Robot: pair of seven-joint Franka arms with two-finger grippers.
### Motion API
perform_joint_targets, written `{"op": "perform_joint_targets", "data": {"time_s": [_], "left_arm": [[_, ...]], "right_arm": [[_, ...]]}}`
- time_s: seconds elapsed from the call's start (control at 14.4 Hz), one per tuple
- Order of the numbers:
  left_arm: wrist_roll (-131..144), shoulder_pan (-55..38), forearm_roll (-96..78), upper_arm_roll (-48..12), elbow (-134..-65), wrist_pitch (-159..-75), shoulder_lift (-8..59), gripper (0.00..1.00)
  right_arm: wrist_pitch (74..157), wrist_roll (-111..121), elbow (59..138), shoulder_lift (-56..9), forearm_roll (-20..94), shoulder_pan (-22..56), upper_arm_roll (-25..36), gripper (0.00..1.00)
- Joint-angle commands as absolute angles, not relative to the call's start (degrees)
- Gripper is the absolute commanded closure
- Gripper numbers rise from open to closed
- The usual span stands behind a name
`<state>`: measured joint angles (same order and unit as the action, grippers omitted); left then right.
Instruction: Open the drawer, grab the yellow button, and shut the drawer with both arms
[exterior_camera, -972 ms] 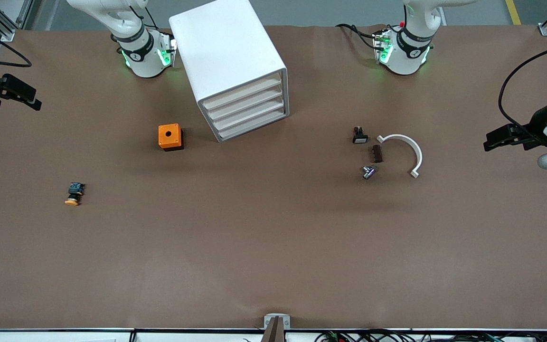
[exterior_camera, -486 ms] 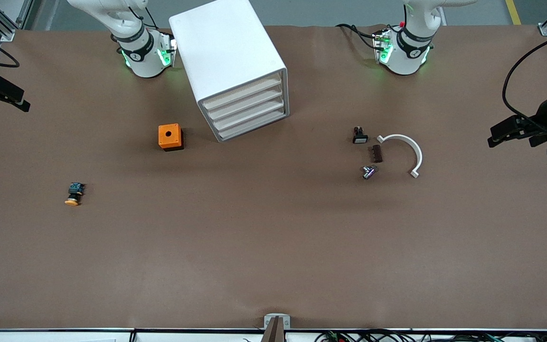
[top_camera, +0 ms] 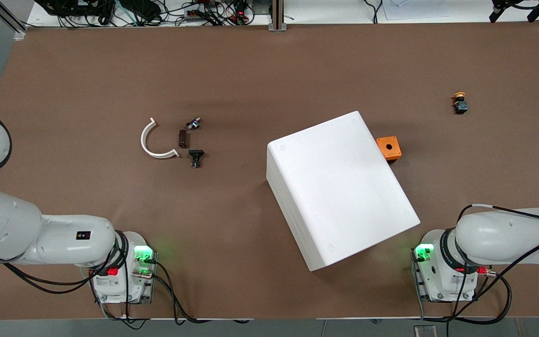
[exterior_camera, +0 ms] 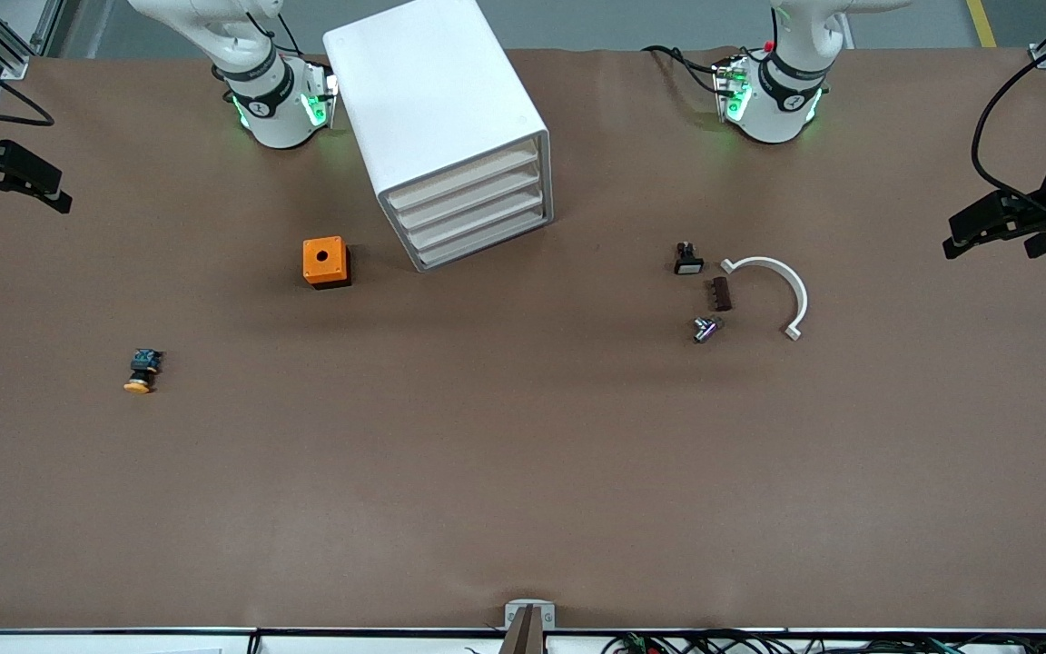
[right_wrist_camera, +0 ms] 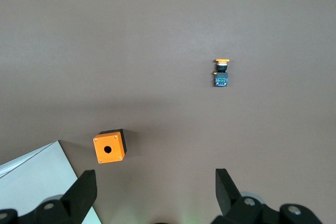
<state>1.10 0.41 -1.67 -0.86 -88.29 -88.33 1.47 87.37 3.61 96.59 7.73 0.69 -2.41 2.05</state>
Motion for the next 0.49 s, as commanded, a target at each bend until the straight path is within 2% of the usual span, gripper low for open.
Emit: {"op": "perform_joint_targets", "data": {"time_s": [0.0,0.42], "left_arm": [[1.1,0.3,-1.1,-1.1,-87.4,-86.7,1.7,0.00],[1.1,0.4,-1.5,-1.1,-86.5,-86.5,1.8,0.00]], "right_arm": [[87.6,3.5,97.0,8.9,0.6,-2.4,1.9,0.00],[87.8,3.1,96.9,8.9,0.3,-2.3,0.5,0.00]]}}
